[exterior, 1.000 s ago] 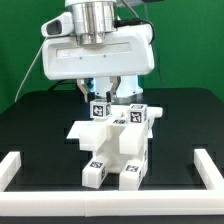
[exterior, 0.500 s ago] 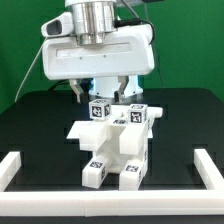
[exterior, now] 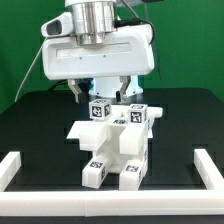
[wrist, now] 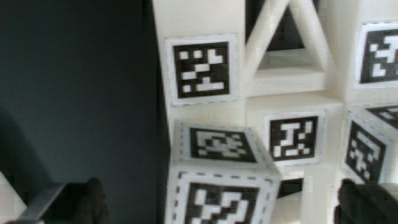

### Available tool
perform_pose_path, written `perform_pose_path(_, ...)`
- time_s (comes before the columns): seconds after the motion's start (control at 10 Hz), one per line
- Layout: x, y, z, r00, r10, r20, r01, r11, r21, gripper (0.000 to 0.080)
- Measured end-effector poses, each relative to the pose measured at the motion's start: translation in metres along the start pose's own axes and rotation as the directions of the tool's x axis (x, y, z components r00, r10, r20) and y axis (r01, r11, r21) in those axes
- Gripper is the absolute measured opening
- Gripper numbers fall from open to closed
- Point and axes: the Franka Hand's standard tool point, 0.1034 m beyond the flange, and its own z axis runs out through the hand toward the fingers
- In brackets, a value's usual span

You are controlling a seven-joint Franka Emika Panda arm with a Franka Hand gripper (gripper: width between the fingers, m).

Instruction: Assemble chair

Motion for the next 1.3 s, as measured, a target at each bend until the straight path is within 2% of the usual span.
perform_pose_path(0.2, 0.007, -0.003, 0.0, 0.989, 0.145, 0.028, -0.145, 0.989, -0.019, 0.0649)
perform_pose_path(0.4, 0.008, -0.003, 0.011, 0.984, 0.175, 0.02, -0.174, 0.984, -0.039, 0.0649)
perform_pose_path(0.8, 0.007, 0.001, 0.012, 0.985, 0.17, 0.022, -0.169, 0.985, -0.042, 0.062)
perform_pose_path(0.9, 0.007, 0.001, 0.012, 0.985, 0.17, 0.022, -0.169, 0.985, -0.042, 0.043)
perform_pose_path(1.0, 0.007, 0.001, 0.012, 0.985, 0.17, 0.021, -0.169, 0.985, -0.042, 0.043)
perform_pose_path(1.1, 0.007, 0.001, 0.012, 0.985, 0.17, 0.021, -0.169, 0.985, -0.042, 0.0282)
perform_pose_path(1.3, 0.007, 0.001, 0.012, 0.981, 0.194, 0.02, -0.193, 0.98, -0.042, 0.0284)
